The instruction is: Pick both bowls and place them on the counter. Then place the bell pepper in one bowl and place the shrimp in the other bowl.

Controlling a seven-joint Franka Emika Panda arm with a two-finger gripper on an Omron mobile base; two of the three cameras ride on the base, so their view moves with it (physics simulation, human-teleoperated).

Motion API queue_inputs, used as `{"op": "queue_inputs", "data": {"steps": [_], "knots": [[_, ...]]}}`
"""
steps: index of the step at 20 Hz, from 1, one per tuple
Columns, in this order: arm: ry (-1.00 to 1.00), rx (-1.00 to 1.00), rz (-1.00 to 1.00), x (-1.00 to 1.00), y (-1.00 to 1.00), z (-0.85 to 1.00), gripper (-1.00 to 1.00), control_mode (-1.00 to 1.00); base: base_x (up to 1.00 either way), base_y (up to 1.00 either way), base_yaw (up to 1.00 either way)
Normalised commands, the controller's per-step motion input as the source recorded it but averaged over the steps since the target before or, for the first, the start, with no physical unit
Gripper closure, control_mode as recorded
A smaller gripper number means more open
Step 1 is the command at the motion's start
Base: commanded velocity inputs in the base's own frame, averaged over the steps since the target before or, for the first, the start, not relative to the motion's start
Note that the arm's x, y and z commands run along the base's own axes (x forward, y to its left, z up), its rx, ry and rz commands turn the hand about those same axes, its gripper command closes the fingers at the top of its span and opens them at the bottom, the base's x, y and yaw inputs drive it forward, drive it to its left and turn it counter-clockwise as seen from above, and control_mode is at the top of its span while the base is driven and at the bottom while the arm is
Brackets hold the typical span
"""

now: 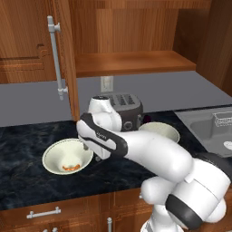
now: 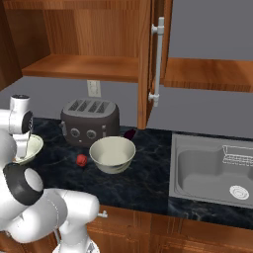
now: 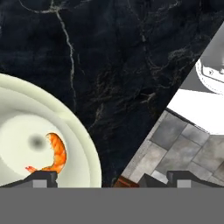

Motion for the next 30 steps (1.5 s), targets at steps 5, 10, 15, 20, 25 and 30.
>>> {"op": "queue_inputs", "data": {"steps": [5,10,15,20,25,30], "knots": [[0.00,0.00,-0.05,-0.12,-0.44,0.40,-1.00,-1.00,0.00,0.00,0.00],[0.00,0.00,-0.05,-0.12,-0.48,0.22,-1.00,-1.00,0.00,0.00,0.00],[0.01,0.00,-0.05,-0.12,-0.51,0.10,-1.00,-1.00,0.00,0.00,0.00],[0.01,-0.05,-0.04,-0.02,-0.52,0.00,-1.00,-1.00,0.00,0.00,0.00],[0.00,-0.04,0.00,0.00,-0.54,-0.02,-1.00,-1.00,0.00,0.00,0.00],[0.06,-0.04,0.01,0.03,-0.41,-0.12,-1.00,-1.00,0.00,0.00,0.00]]}}
